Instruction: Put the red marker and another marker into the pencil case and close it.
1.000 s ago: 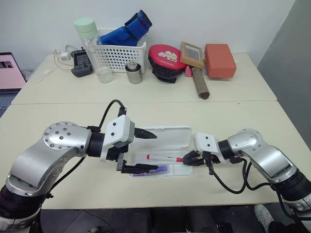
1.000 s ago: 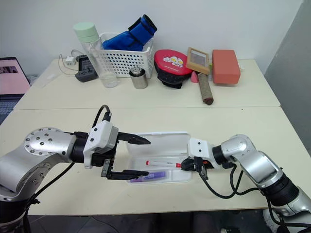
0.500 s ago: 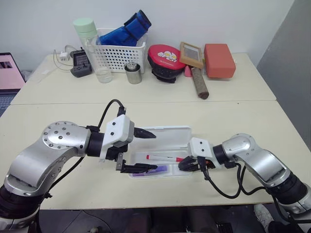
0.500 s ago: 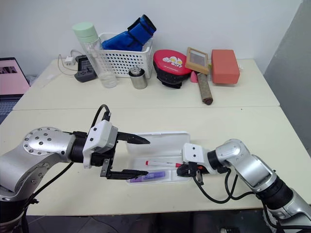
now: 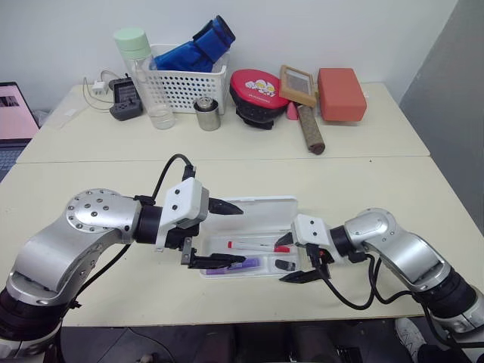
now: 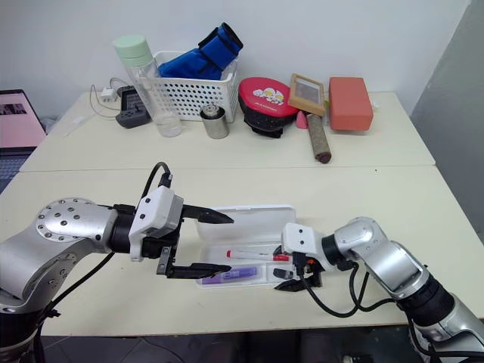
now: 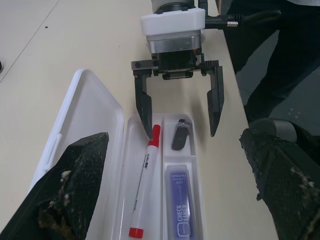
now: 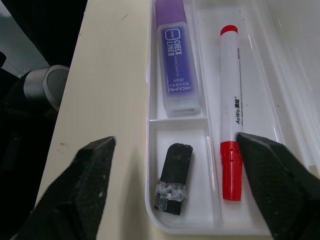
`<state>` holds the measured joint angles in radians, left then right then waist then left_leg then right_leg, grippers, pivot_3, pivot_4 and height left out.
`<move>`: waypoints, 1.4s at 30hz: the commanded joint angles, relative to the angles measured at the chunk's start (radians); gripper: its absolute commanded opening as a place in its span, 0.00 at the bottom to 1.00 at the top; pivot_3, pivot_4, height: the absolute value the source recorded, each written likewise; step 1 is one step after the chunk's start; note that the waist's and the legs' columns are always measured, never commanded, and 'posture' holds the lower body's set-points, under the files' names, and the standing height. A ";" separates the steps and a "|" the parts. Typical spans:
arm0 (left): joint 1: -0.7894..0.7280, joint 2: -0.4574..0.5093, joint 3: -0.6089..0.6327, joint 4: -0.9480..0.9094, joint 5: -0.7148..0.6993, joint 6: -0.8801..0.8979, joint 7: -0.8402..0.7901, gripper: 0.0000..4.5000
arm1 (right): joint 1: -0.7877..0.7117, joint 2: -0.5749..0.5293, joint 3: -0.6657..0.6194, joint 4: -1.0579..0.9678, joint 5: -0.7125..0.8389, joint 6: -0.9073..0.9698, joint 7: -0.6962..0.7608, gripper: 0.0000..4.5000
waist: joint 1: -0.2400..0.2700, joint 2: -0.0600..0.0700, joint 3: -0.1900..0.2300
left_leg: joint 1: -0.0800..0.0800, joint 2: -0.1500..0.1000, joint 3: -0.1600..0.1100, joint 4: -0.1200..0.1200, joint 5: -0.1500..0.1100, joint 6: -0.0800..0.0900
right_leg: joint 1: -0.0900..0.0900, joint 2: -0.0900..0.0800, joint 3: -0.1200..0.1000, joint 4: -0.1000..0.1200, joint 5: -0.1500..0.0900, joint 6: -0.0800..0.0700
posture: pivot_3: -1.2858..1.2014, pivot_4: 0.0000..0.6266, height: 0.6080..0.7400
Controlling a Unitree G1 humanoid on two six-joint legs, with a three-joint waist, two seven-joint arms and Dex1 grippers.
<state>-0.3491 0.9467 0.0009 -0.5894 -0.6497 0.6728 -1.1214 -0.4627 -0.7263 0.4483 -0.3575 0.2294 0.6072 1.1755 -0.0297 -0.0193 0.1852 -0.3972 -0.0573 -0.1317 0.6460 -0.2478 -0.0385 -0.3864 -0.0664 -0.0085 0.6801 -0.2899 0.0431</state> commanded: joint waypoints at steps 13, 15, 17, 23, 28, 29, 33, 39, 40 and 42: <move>0.190 0.128 0.427 0.069 -0.151 0.115 -0.016 1.00 | -0.232 0.067 -0.331 0.067 0.341 0.096 0.011 0.99 | -0.004 0.001 0.000 | 0.001 0.001 0.001 -0.001 0.000 0.000 | -0.001 0.000 0.001 0.001 0.000 0.000 | 0.52 0.24 1.00; 0.211 0.126 0.446 0.071 -0.144 0.104 -0.012 1.00 | -0.268 0.069 -0.310 0.122 0.309 0.072 0.018 0.99 | -0.002 0.000 0.000 | 0.001 0.001 0.001 -0.001 0.000 0.000 | -0.001 0.000 0.001 0.000 0.000 0.000 | 0.52 0.24 1.00; 0.217 0.126 0.451 0.066 -0.147 0.102 -0.006 1.00 | -0.276 0.066 -0.302 0.137 0.303 0.063 0.031 0.99 | 0.003 0.000 0.000 | 0.000 0.001 0.001 -0.001 0.000 0.000 | -0.001 0.000 0.001 0.000 0.000 0.000 | 0.52 0.24 1.00; 0.294 0.135 0.518 0.046 -0.179 0.120 -0.034 1.00 | -0.414 0.160 -0.262 0.446 0.160 -0.009 -0.079 0.96 | -0.006 0.001 0.001 | 0.000 0.000 0.001 -0.001 0.000 0.000 | -0.002 -0.004 0.001 0.000 0.000 -0.001 | 0.52 0.24 1.00; 0.312 0.155 0.521 0.062 -0.166 0.101 -0.055 1.00 | -0.507 0.211 -0.226 0.656 0.088 -0.111 -0.019 0.85 | -0.008 0.002 0.001 | 0.000 0.002 0.002 -0.002 0.000 0.000 | -0.003 -0.003 0.001 0.001 0.001 -0.002 | 0.52 0.24 1.00; 0.307 0.157 0.519 0.062 -0.169 0.101 -0.054 1.00 | -0.524 0.221 -0.217 0.691 0.079 -0.132 0.006 0.78 | -0.008 0.002 0.001 | 0.000 0.002 0.002 -0.002 0.000 0.000 | -0.003 -0.003 0.001 0.000 0.001 -0.003 | 0.52 0.24 1.00; 0.295 0.159 0.515 0.050 -0.186 0.108 -0.046 1.00 | -0.608 0.271 -0.164 0.867 0.027 -0.262 0.144 0.60 | -0.011 0.002 0.001 | 0.000 0.001 0.002 -0.002 0.001 -0.001 | -0.003 -0.003 0.002 0.000 0.001 -0.003 | 0.52 0.24 1.00; 0.286 0.165 0.515 0.051 -0.192 0.113 -0.046 1.00 | -0.707 0.348 -0.111 1.100 -0.050 -0.423 0.301 0.29 | -0.012 0.002 0.001 | 0.000 0.001 0.002 -0.002 0.001 -0.002 | -0.003 -0.002 0.001 0.000 0.001 -0.003 | 0.52 0.24 1.00; 0.285 0.166 0.516 0.050 -0.194 0.115 -0.046 1.00 | -0.724 0.361 -0.107 1.144 -0.067 -0.452 0.305 0.24 | -0.014 0.002 0.001 | 0.000 0.001 0.002 -0.002 0.001 -0.002 | -0.003 -0.002 0.001 0.000 0.001 -0.003 | 0.52 0.24 1.00; 0.288 0.166 0.520 0.047 -0.197 0.117 -0.045 1.00 | -0.749 0.382 -0.112 1.213 -0.091 -0.493 0.310 0.14 | -0.020 0.002 0.001 | 0.001 0.002 0.002 -0.002 0.001 -0.003 | -0.003 0.000 0.001 0.001 0.001 -0.003 | 0.52 0.24 1.00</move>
<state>-0.0531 1.0942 0.4875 -0.5224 -0.8272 0.7962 -1.1674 -1.1689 -0.3499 0.3462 0.8108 0.1590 0.1699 1.4592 -0.0493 -0.0170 0.1866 -0.3965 -0.0556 -0.1300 0.6439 -0.2463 -0.0414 -0.3895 -0.0652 -0.0071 0.6810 -0.2892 0.0402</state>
